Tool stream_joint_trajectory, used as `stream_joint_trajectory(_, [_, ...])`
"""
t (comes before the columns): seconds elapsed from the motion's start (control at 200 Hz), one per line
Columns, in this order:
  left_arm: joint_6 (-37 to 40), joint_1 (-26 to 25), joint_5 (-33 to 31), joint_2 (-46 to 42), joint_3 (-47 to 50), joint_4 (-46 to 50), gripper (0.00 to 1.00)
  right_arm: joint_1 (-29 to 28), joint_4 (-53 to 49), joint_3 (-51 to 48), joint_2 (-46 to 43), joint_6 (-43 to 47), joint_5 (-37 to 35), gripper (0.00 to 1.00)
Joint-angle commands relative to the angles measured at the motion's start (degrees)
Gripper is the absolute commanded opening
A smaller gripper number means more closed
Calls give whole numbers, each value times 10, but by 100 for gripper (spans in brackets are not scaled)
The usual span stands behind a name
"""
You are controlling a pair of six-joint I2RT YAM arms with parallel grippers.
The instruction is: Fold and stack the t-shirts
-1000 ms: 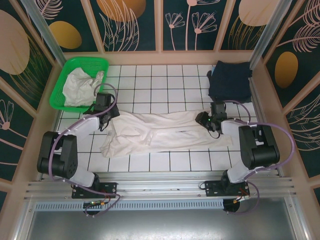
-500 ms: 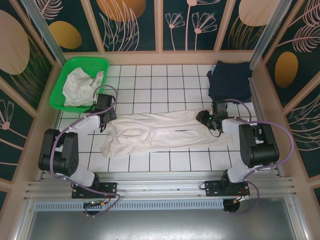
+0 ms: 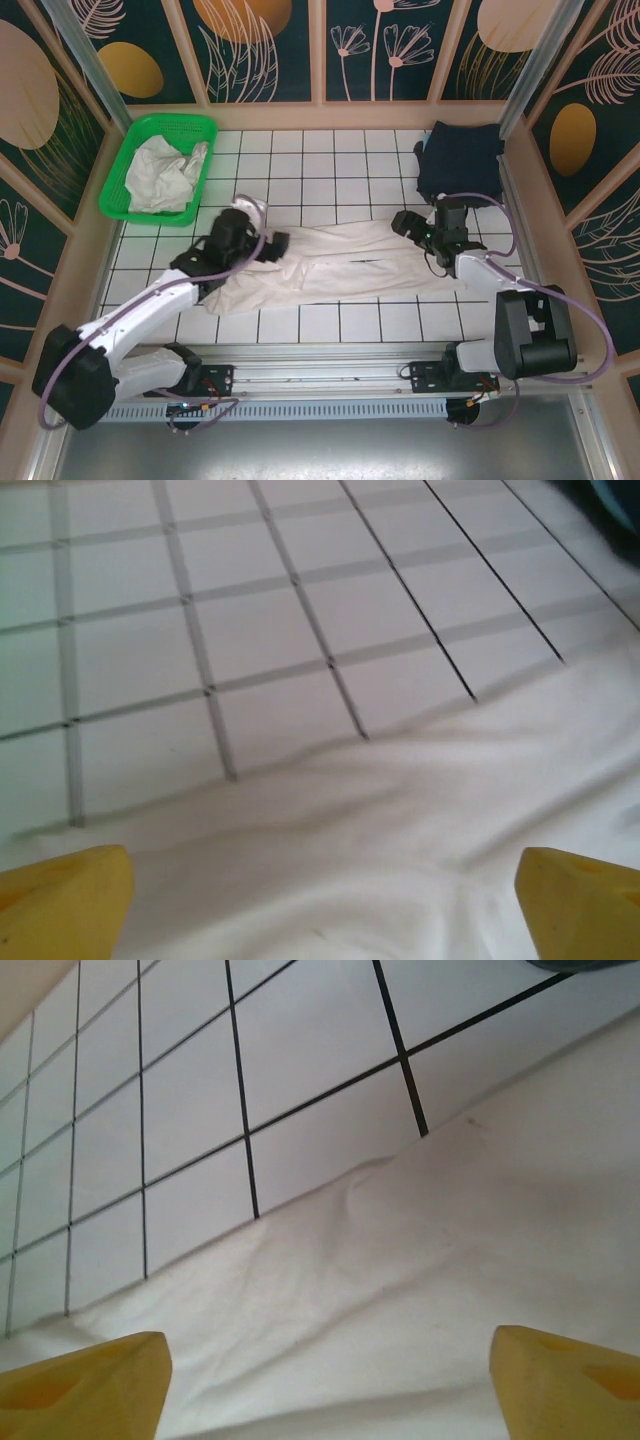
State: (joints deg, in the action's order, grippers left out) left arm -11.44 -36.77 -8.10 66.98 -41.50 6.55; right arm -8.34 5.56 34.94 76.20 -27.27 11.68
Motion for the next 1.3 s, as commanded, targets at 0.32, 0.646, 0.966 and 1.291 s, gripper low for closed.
stream_joint_trajectory(0.32, [17,-196,-93,106,-49,154,99,43,-10,-61,-83,20,-13,99])
stream_joint_trajectory(0.646, [25,-207,-189,161,-65,144,98,61,2,-85,-119,16,18,99])
stream_joint_trajectory(0.966, [38,-142,-142,192,-68,163,87,66,14,-84,-91,13,19,99])
stream_joint_trajectory(1.291, [-152,-116,-100,228,-149,232,79,73,14,-92,-99,10,13,99])
